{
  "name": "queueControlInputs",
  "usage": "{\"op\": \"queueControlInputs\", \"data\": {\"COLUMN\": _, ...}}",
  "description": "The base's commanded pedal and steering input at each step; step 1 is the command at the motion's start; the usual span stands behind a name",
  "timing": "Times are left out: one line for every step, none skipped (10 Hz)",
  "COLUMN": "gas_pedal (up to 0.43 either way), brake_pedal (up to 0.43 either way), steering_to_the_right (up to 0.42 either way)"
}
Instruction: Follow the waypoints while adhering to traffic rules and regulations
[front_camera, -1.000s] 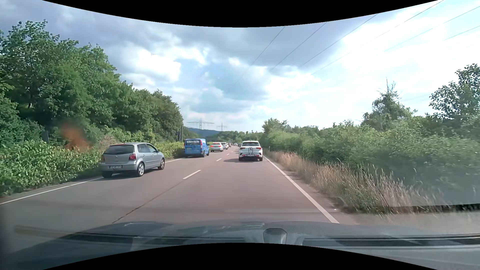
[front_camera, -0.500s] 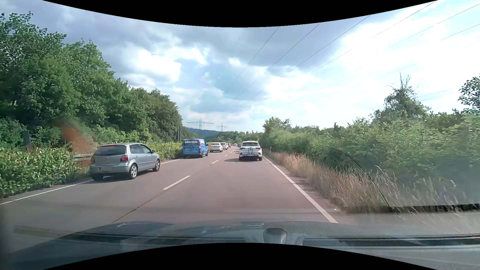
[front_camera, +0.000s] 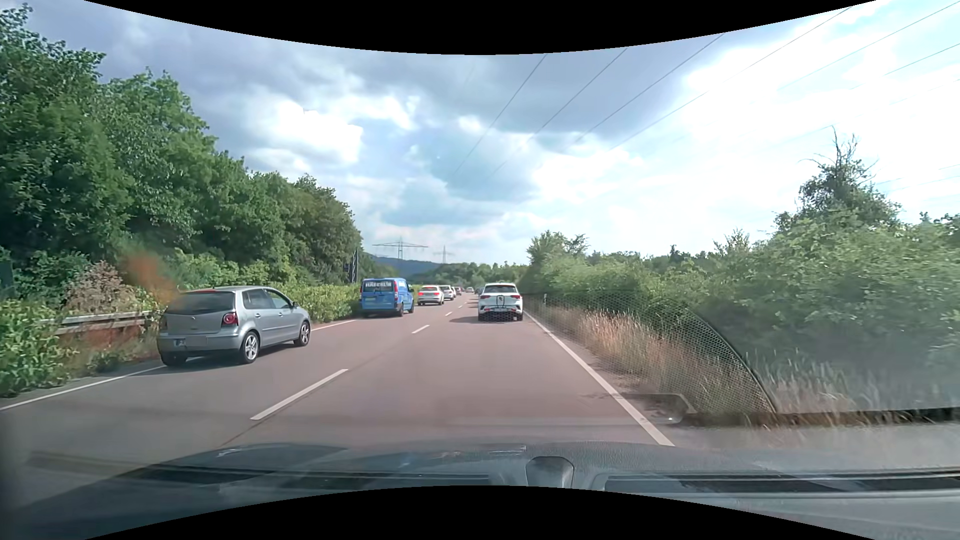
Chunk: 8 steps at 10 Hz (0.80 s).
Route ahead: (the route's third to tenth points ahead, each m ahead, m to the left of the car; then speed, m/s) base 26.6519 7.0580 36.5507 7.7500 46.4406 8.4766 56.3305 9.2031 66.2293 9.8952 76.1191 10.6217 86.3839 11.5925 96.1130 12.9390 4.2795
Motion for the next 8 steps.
{"op": "queueControlInputs", "data": {"gas_pedal": 0.118, "brake_pedal": 0.000, "steering_to_the_right": -0.004}}
{"op": "queueControlInputs", "data": {"gas_pedal": 0.130, "brake_pedal": 0.000, "steering_to_the_right": -0.003}}
{"op": "queueControlInputs", "data": {"gas_pedal": 0.130, "brake_pedal": 0.000, "steering_to_the_right": -0.003}}
{"op": "queueControlInputs", "data": {"gas_pedal": 0.130, "brake_pedal": 0.000, "steering_to_the_right": -0.004}}
{"op": "queueControlInputs", "data": {"gas_pedal": 0.118, "brake_pedal": 0.000, "steering_to_the_right": -0.004}}
{"op": "queueControlInputs", "data": {"gas_pedal": 0.118, "brake_pedal": 0.000, "steering_to_the_right": -0.004}}
{"op": "queueControlInputs", "data": {"gas_pedal": 0.118, "brake_pedal": 0.000, "steering_to_the_right": -0.004}}
{"op": "queueControlInputs", "data": {"gas_pedal": 0.118, "brake_pedal": 0.000, "steering_to_the_right": -0.004}}
